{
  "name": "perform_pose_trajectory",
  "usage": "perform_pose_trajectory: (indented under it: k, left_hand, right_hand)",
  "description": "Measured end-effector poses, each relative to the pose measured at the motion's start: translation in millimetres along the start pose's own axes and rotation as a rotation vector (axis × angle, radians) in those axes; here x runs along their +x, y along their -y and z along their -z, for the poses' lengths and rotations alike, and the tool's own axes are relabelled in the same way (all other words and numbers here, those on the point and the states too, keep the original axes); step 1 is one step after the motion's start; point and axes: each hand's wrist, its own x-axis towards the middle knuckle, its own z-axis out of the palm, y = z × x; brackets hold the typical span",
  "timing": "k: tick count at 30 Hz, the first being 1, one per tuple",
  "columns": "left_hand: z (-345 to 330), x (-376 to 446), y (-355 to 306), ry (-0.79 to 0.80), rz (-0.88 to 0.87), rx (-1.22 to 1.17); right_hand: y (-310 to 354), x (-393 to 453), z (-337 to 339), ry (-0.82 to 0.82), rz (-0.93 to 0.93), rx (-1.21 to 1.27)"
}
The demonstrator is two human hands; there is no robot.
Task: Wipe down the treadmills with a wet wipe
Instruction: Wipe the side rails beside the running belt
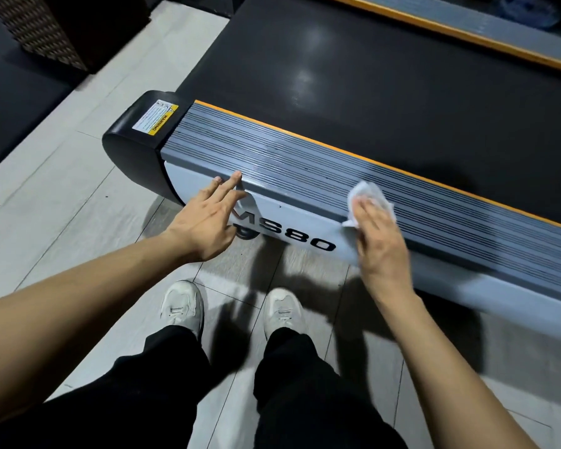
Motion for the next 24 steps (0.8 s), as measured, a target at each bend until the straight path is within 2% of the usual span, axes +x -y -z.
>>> perform_pose_trajectory:
  k: [2,5,8,12,14,16,20,24]
  left_hand:
    - [-2.4,1.2,1.5,-0.03,-0.009,-0.012]
    - [-6.8,1.3,5.0,-0.073,-0.03,-0.013]
    - [-9.4,-1.3,8.7,-0.121,-0.024,-0.012]
    - [4.5,3.3,31.8,-0.242,0.064,0.011]
    - [12.7,9.5,54.5,-0.251,0.057,0.096]
    - [14.9,8.9,71.4,-0.232,0.041,0.138]
    - [1.3,6.1,73.3,-0.226,0.057,0.12]
    - [-12.1,6.1,78.2,-0.304,0.13,0.043]
  right_hand:
    - [-2.6,-3.6,3.3,-0.031,-0.044,0.022]
    - [42.9,18.8,-16.2,-0.022,-0.032,0.05]
    - [110.1,63.1,-43.5,0.152,0.077,0.125]
    - [167.6,110.9,-77.6,0.282,0.289,0.031]
    - [169.3,115.1,-82.9,0.271,0.338,0.033]
    - [153.0,102.5,-76.9,0.263,0.308,0.064]
    - [95.9,62.5,-47.5,0.156,0.086,0.109]
    - [82.2,84.9,-41.4,0.243,-0.003,0.014]
